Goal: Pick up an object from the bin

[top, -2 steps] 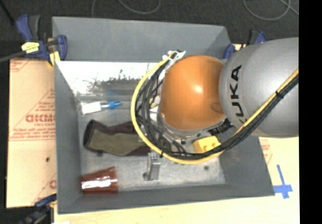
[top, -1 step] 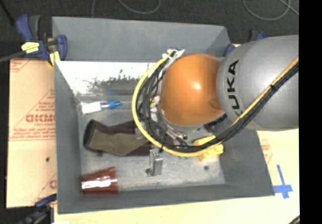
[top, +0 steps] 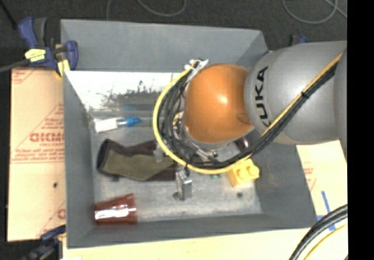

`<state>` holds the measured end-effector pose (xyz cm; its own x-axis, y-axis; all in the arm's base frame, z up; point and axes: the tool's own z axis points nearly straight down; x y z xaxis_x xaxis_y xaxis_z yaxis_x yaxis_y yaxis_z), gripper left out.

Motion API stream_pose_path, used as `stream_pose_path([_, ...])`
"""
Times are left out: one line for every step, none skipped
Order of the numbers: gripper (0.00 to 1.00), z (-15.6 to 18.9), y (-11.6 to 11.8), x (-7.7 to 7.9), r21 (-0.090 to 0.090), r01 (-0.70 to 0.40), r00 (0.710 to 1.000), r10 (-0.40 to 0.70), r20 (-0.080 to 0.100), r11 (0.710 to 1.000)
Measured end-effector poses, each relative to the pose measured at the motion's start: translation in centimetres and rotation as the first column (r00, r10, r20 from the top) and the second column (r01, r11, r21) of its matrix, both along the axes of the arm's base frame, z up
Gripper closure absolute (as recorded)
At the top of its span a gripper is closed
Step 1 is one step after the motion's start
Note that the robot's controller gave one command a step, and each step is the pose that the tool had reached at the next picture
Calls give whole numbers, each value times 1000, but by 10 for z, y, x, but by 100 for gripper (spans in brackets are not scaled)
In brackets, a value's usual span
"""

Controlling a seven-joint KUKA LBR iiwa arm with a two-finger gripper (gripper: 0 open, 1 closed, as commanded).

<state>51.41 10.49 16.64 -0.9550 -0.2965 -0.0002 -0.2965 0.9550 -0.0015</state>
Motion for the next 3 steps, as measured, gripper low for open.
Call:
stream_pose_path([0,-44,-4,6,7,230,973,-230,7,973])
stream_pose_path([0,-56,-1,24,3,208,978,-208,4,978])
stream_pose_path([100,-93,-5,36,9,378,926,-378,4,926])
